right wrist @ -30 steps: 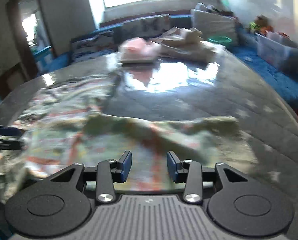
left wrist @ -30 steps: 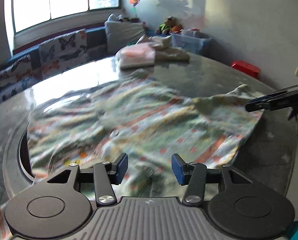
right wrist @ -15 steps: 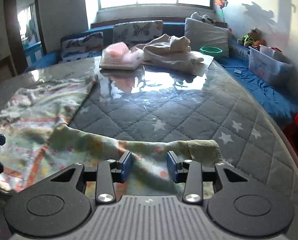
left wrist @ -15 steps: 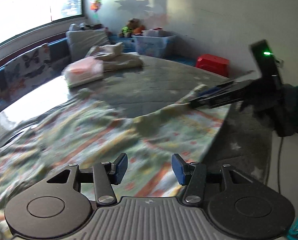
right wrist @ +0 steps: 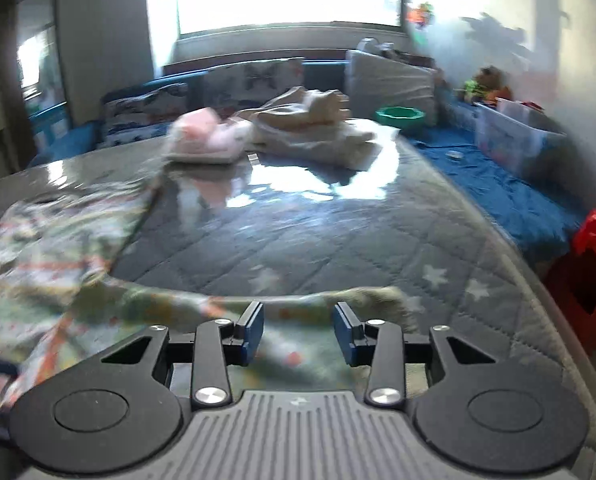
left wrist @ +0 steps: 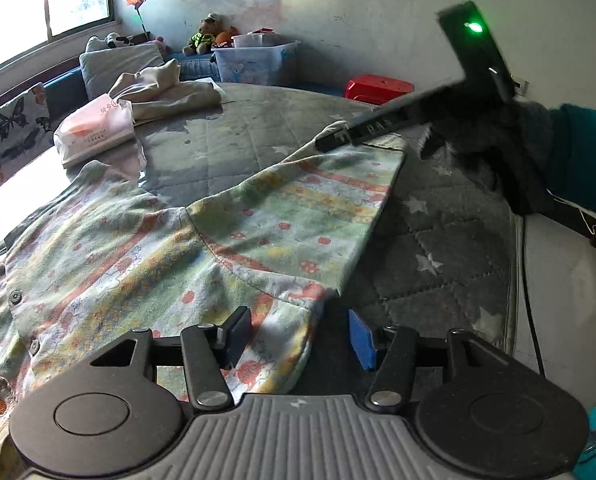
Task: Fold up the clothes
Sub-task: 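Move the right gripper to the sleeve cuff of the shirt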
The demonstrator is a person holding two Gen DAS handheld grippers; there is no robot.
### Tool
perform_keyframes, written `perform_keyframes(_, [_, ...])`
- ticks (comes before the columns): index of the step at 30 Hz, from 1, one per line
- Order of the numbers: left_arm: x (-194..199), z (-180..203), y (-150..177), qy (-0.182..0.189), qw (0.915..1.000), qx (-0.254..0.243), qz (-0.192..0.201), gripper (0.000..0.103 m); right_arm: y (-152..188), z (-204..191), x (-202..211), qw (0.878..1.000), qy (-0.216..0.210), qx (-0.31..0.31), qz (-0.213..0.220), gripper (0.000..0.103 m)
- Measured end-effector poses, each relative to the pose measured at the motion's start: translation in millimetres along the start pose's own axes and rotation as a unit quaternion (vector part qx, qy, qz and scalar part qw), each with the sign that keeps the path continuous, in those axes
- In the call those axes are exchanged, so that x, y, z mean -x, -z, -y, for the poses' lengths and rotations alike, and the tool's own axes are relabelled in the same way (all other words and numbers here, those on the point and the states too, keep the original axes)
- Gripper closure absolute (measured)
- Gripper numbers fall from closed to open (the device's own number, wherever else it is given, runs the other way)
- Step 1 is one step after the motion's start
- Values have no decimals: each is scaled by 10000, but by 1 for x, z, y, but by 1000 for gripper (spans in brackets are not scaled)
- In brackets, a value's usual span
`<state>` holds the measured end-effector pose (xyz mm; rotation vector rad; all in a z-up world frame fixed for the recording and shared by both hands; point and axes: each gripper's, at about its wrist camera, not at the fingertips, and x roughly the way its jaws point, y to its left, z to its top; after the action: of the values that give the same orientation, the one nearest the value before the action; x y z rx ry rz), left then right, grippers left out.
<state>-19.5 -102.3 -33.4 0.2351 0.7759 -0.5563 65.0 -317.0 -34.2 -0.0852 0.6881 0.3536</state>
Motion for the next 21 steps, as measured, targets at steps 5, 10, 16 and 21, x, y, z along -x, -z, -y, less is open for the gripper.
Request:
perform_keyframes(5, [4,-4,-4,-44,10000,66,60,46,7,9,7,9995,298,-77,-22,60])
perform_keyframes(10, [14,-16,-5,-212,9992,301,155,44,8,31,24,9958,689,-598,122,54])
perform_keyframes(16, [28,-27,-4,-423,9972,535,315,35,22,49,31,9887,973,-1139,-58,53])
perform_keyframes(21, [38,-33,-1,-582,9952,670,424,32,28,46,31,9871,1006,-1248,-51,58])
